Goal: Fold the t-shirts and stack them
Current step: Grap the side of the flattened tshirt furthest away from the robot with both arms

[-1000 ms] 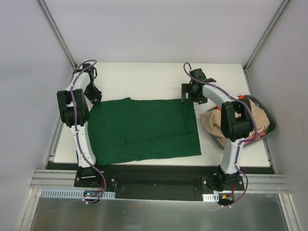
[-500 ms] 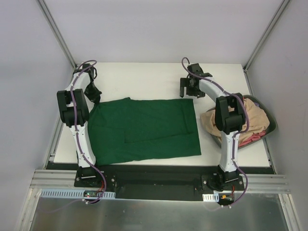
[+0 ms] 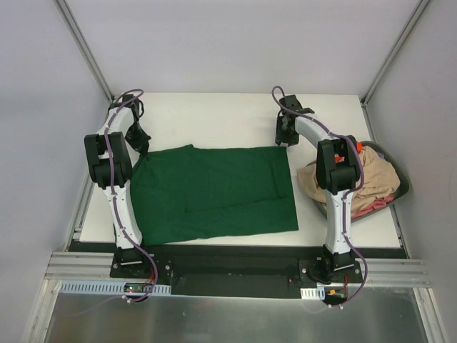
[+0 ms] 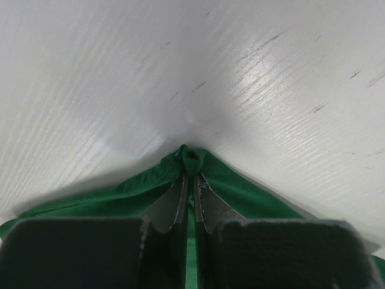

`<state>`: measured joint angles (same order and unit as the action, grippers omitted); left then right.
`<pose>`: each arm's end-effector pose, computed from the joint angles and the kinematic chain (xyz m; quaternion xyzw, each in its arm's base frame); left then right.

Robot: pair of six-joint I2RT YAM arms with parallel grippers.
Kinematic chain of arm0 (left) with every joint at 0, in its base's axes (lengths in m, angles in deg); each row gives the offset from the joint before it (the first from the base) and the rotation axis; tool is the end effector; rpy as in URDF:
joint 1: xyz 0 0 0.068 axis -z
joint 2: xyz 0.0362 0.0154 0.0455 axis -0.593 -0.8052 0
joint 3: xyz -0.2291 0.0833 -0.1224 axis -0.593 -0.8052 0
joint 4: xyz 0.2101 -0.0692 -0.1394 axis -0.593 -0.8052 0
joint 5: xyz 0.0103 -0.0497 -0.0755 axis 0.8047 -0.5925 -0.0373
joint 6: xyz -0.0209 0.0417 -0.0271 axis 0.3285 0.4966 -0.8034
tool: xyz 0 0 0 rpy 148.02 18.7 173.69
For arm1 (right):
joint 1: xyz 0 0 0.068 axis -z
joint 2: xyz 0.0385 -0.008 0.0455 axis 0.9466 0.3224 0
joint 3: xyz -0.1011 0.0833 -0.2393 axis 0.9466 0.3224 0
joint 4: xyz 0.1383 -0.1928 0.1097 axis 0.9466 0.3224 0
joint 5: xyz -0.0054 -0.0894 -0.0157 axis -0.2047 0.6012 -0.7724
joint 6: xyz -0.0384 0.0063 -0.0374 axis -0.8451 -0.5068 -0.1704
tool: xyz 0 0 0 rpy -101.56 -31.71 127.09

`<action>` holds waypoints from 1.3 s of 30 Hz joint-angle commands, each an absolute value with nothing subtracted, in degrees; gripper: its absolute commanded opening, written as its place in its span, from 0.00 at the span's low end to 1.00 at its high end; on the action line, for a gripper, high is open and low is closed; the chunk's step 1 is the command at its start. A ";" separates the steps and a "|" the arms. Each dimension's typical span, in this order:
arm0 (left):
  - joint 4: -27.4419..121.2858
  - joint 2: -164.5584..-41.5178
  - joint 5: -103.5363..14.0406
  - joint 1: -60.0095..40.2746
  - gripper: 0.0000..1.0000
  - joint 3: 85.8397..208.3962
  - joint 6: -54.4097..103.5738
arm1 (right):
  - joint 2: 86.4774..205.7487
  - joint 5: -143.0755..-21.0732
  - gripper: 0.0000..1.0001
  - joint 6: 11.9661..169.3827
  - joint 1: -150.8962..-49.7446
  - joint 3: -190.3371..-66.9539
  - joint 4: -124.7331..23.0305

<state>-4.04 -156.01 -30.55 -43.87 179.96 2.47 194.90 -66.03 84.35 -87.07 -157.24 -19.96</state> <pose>0.4616 0.0645 0.1741 -0.3546 0.9208 0.0148 0.1619 0.4779 0.1304 0.1724 -0.1075 0.9507 -0.0294 0.2894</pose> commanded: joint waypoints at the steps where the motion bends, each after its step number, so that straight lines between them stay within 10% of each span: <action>1: -5.72 -154.72 -31.39 -43.84 0.00 180.15 2.24 | 192.83 -68.28 0.43 86.49 -87.01 -155.76 -18.14; 15: -5.63 -154.28 -31.65 -43.84 0.00 179.10 2.06 | 189.84 -66.27 0.43 89.39 -88.59 -151.36 -18.66; 26: -5.46 -154.46 -32.62 -43.75 0.00 181.11 1.97 | 189.31 -61.69 0.01 89.14 -88.68 -153.64 -21.21; 39: -4.49 -149.98 -34.03 -42.17 0.00 183.86 2.76 | 184.93 -62.39 0.01 84.83 -88.86 -152.96 -23.84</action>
<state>-3.67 -155.33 -33.46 -42.69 186.06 2.49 191.31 -62.66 86.08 -88.49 -155.44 -22.48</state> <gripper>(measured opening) 0.009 0.022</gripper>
